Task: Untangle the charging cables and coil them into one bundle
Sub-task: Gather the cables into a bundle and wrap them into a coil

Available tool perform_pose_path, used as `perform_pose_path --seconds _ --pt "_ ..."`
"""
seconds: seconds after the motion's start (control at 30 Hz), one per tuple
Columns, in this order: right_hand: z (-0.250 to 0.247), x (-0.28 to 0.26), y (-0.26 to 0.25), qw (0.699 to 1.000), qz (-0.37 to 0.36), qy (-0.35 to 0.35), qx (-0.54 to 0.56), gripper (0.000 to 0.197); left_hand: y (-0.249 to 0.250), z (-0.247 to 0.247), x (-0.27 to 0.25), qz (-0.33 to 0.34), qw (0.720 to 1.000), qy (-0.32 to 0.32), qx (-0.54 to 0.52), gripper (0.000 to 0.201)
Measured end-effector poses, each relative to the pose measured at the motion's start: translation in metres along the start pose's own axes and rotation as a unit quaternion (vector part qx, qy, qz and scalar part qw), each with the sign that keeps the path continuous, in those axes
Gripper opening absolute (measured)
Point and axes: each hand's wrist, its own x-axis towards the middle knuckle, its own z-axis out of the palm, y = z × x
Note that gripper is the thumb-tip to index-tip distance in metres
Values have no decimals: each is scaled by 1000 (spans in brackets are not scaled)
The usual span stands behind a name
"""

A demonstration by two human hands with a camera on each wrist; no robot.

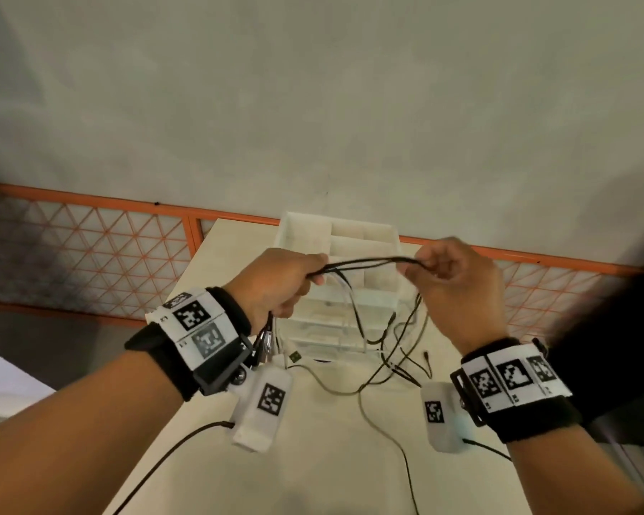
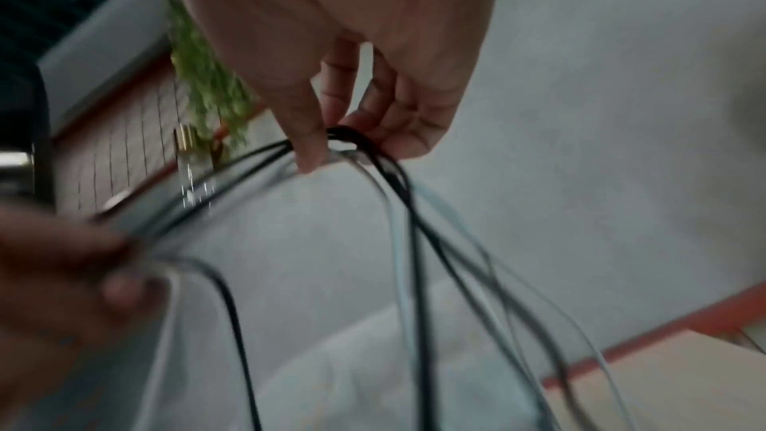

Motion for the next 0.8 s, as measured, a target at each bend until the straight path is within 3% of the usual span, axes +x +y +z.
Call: perform_pose_path --seconds 0.07,0.17,0.27,0.33,0.37,0.43,0.53,0.6,0.63,0.7,0.77,0.8 --pt "-12 4 -13 998 -41 11 37 18 0 -5 6 -12 997 37 -63 31" --pt "-5 -15 -13 979 -9 -189 72 23 12 -11 8 28 981 74 -175 31" --pt "15 -45 27 927 73 -358 -78 18 27 -11 -2 93 971 55 -214 35" --pt "21 -54 57 893 115 -402 -164 18 34 -12 -8 132 969 54 -203 32" --pt "20 -53 69 890 132 -391 -192 18 35 -14 -10 143 968 52 -201 30" --pt "12 -42 82 914 154 -304 -218 26 35 -21 -11 140 972 35 -186 29" --pt "-12 -13 69 980 170 -88 -49 24 23 -28 -7 103 993 40 -49 37" --pt "-26 2 45 986 145 47 74 27 11 -26 -3 74 990 109 46 42" --pt "-30 4 35 984 119 79 107 25 4 -25 0 61 986 146 58 42" --pt "-28 -4 26 989 74 70 108 28 -4 -23 4 46 979 197 15 37" --pt "-16 -21 37 997 63 -14 36 30 -4 -25 6 50 971 217 -85 32" --pt "-9 -32 53 993 65 -81 -58 35 -1 -27 6 59 964 221 -138 31"
